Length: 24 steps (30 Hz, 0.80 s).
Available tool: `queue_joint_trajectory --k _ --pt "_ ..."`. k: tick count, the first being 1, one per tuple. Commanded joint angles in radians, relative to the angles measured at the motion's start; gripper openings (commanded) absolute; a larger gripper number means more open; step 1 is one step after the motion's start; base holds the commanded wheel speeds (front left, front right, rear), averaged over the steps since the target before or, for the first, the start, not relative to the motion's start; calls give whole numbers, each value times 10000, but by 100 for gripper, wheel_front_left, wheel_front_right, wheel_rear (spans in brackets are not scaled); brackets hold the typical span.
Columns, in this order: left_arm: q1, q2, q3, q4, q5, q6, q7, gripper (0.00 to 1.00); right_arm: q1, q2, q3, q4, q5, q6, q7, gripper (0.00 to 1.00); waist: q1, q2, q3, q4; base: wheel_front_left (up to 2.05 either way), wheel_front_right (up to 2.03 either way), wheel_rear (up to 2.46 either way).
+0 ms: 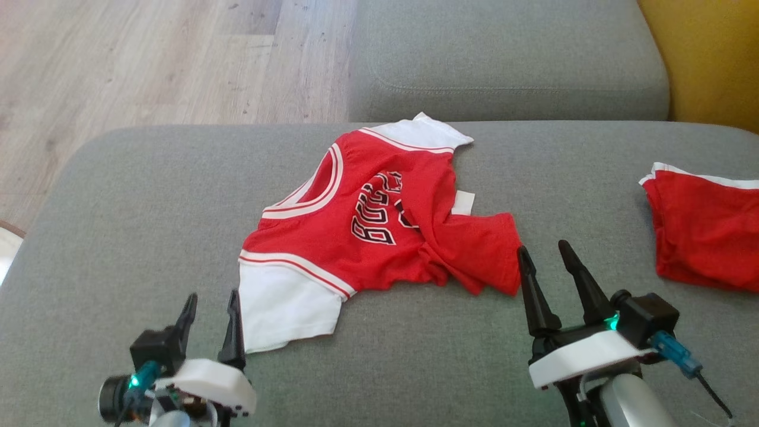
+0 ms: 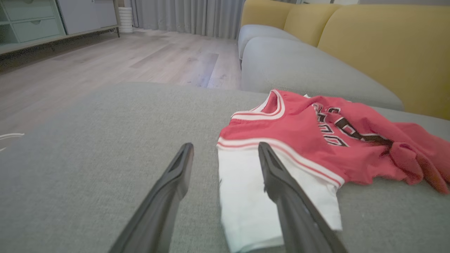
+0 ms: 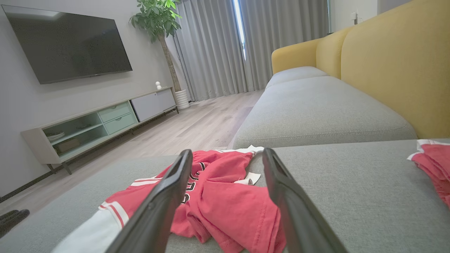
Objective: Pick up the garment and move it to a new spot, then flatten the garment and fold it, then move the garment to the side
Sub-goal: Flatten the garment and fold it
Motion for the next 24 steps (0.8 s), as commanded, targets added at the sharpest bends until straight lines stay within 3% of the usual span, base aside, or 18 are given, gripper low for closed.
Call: queue_joint_trajectory --k 1,5,16,24 --pt "-428 144 341 -610 -27 50 -283 100 -263 5 153 -343 88 -7 -109 100 1 0 54 13 0 0 0" --pt "-449 124 264 -1145 96 85 -704 100 -220 5 222 -406 -64 -7 -109 100 1 0 124 32 0 0 0" --pt "111 26 -169 -1896 465 -365 -1456 100 -153 5 10 -510 -264 -7 -109 100 1 0 106 -98 0 0 0" --pt "112 -229 -214 -1899 551 -506 -1513 100 -769 5 -130 337 -744 -7 18 100 1 0 316 17 0 0 0"
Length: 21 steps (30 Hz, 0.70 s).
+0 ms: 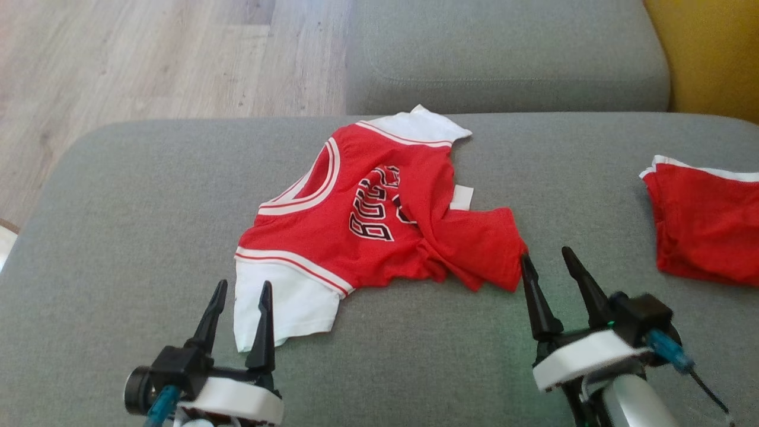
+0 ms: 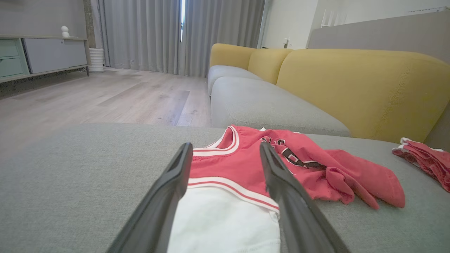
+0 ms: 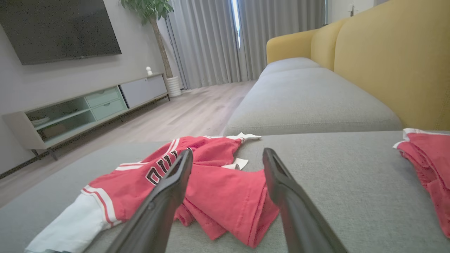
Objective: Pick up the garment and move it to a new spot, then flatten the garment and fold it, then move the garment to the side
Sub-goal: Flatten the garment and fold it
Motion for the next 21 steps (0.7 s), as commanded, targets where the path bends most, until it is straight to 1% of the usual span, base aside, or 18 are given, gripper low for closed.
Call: queue_joint_trajectory --k 1,3,6,8,12,15,19,21 --pt "-529 -1 293 -329 103 -57 -119 100 -727 1 125 -96 -155 -7 12 100 0 0 84 58 0 0 0" --pt "-607 -27 219 -253 148 -117 -121 100 -1242 1 -21 414 -391 -7 272 100 0 0 234 131 0 0 0" --pt "-749 -53 89 -123 242 -193 -122 100 -2181 1 -385 1388 -340 -7 855 100 0 0 494 288 0 0 0" --pt "-901 -78 25 -69 271 -262 -123 100 -2881 1 -559 2168 -9 -7 1397 100 0 0 738 434 0 0 0" --pt "-1223 -166 -119 74 297 -380 -124 100 -4317 1 -1010 3792 -44 -7 2274 100 0 0 1158 765 0 0 0" --pt "-1438 -236 -234 142 311 -458 -124 100 -5213 1 -1485 4956 -306 -7 2617 100 0 0 1449 1013 0 0 0" --pt "-1661 -303 -309 198 316 -513 -125 100 -6098 -22 -2154 6320 -973 -7 2950 100 0 0 1769 1292 0 0 0" --pt "-1759 -321 -321 234 314 -545 -125 100 -6405 -60 -2296 6878 -1361 -7 3131 100 0 0 1904 1403 0 0 0"
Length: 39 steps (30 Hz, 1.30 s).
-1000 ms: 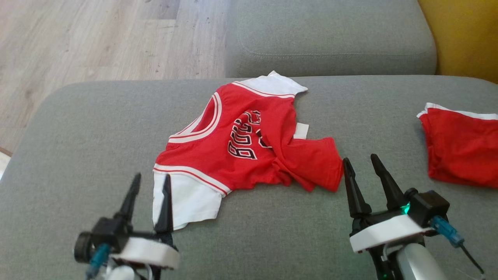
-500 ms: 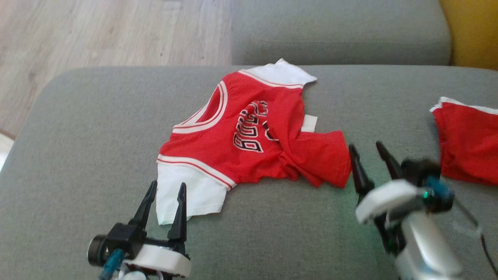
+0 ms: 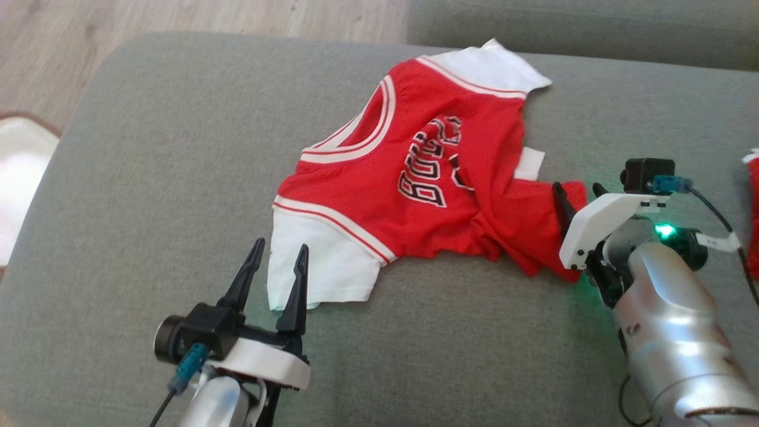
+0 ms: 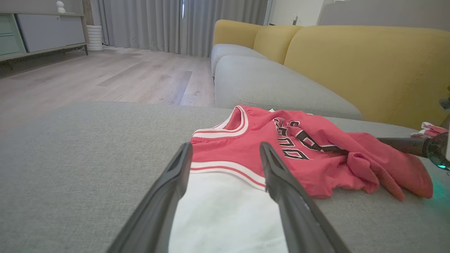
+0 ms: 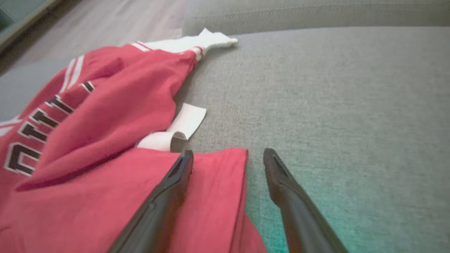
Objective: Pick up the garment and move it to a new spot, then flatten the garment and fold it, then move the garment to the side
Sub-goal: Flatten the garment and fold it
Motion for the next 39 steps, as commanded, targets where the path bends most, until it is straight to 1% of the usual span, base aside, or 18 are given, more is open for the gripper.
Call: queue_joint_trajectory --k 1,7,8,9,14,17,22,24,25,28,36,39 --pt "-483 36 299 -267 56 -36 -123 100 -480 21 141 -74 -167 -7 41 100 -2 0 209 192 0 0 0" --pt "-612 -26 323 -241 70 -67 -123 100 -914 -60 -100 1024 -830 -7 218 100 -2 0 394 307 0 0 0" --pt "-612 -33 342 -241 72 -64 -123 100 -957 -47 -132 1144 -886 -7 191 63 -2 0 406 295 0 0 0" --pt "-605 -37 365 -243 74 -59 -123 100 -1005 -27 -127 1232 -937 -7 122 0 -2 0 417 273 0 0 0" --pt "-561 -35 467 -193 100 -51 -123 100 -1351 37 -77 1298 -1187 -7 -621 0 -2 0 380 79 0 0 0" --pt "-559 -56 515 -201 84 -53 -123 100 -1627 -153 -215 1173 -1382 -7 -1095 0 -2 0 290 -41 0 0 0" --pt "-547 -117 546 -236 33 -92 -124 100 -2267 -830 -475 869 -1699 -7 -1492 0 -2 0 238 -165 0 0 0" --pt "-571 -148 540 -268 26 -105 -124 100 -2581 -1111 -510 754 -1802 -7 -1498 0 -2 0 285 -164 0 0 0" --pt "-571 -148 540 -268 26 -105 -124 100 -2581 -1111 -510 754 -1802 -7 -1498 0 -2 0 285 -164 0 0 0" --pt "-626 -195 509 -298 24 -136 -124 100 -3038 -1557 -473 623 -1986 -7 -1444 0 -2 0 377 -110 0 0 0" --pt "-769 -293 363 -273 2 -271 -124 100 -3979 -2507 -439 642 -2445 -7 -1238 0 -2 0 666 312 0 0 0" --pt "-873 -318 278 -253 -5 -329 -124 100 -4263 -2927 -660 709 -2572 -7 -1246 0 -2 0 802 585 0 0 0"
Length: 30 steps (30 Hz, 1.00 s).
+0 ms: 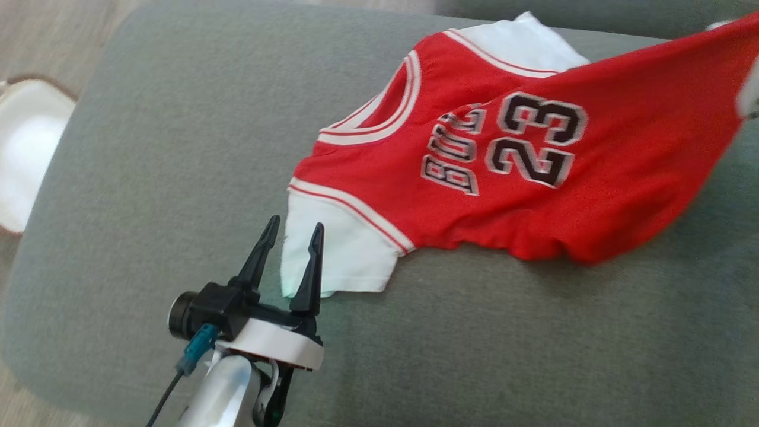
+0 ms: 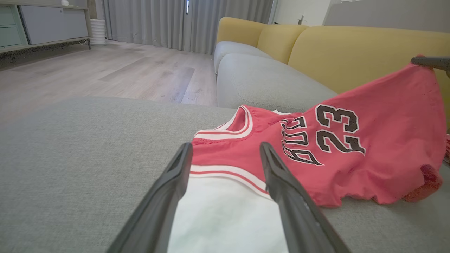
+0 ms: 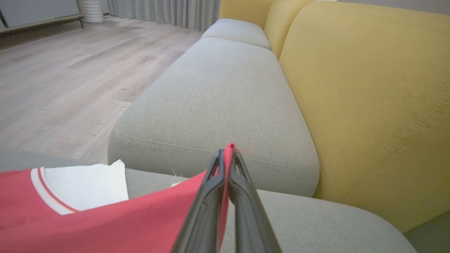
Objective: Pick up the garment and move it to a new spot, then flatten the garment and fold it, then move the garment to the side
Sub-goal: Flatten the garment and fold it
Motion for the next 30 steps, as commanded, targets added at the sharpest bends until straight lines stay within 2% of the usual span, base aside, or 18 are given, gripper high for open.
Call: queue_joint_trajectory --k 1,3,8,9,10,14,19,23,29,30 --pt "-390 31 258 -293 -26 -35 -122 100 -523 -231 -82 -301 -76 -7 -70 0 0 0 142 245 0 0 0" --pt "-460 9 188 -312 -67 -63 -122 100 -706 -572 -546 -345 -301 -7 -171 0 0 0 310 519 0 0 0" --pt "-585 -14 53 -361 -165 -97 -122 100 -1057 -914 -1142 -702 -1137 -7 -398 0 0 0 681 939 0 0 0" --pt "-606 -17 41 -368 -198 -100 -122 100 -1109 -948 -1250 -779 -1363 -7 -399 79 0 0 745 997 0 0 0" --pt "-624 -20 33 -376 -230 -102 -122 100 -1148 -935 -1423 -815 -1527 -7 -363 100 0 0 787 1039 0 0 0" --pt "-646 -25 35 -387 -273 -84 -122 100 -1147 -665 -2035 -1050 -2126 -7 -679 100 0 0 824 1065 0 0 0" --pt "-664 -27 263 -369 -222 6 -122 100 -744 97 -2309 -966 -2724 -7 -1225 100 0 0 570 722 0 0 0" --pt "-614 -26 523 -378 -131 27 -122 100 -501 786 -2386 -785 -2600 -7 -1744 100 0 0 204 289 0 0 0" --pt "-332 2 860 -387 0 51 -122 100 198 2042 -1726 -989 -1749 -7 -2053 100 0 0 -483 -455 0 0 0" --pt "-332 2 860 -387 0 51 -122 100 198 2042 -1726 -989 -1749 -7 -2053 100 0 0 -483 -455 0 0 0"
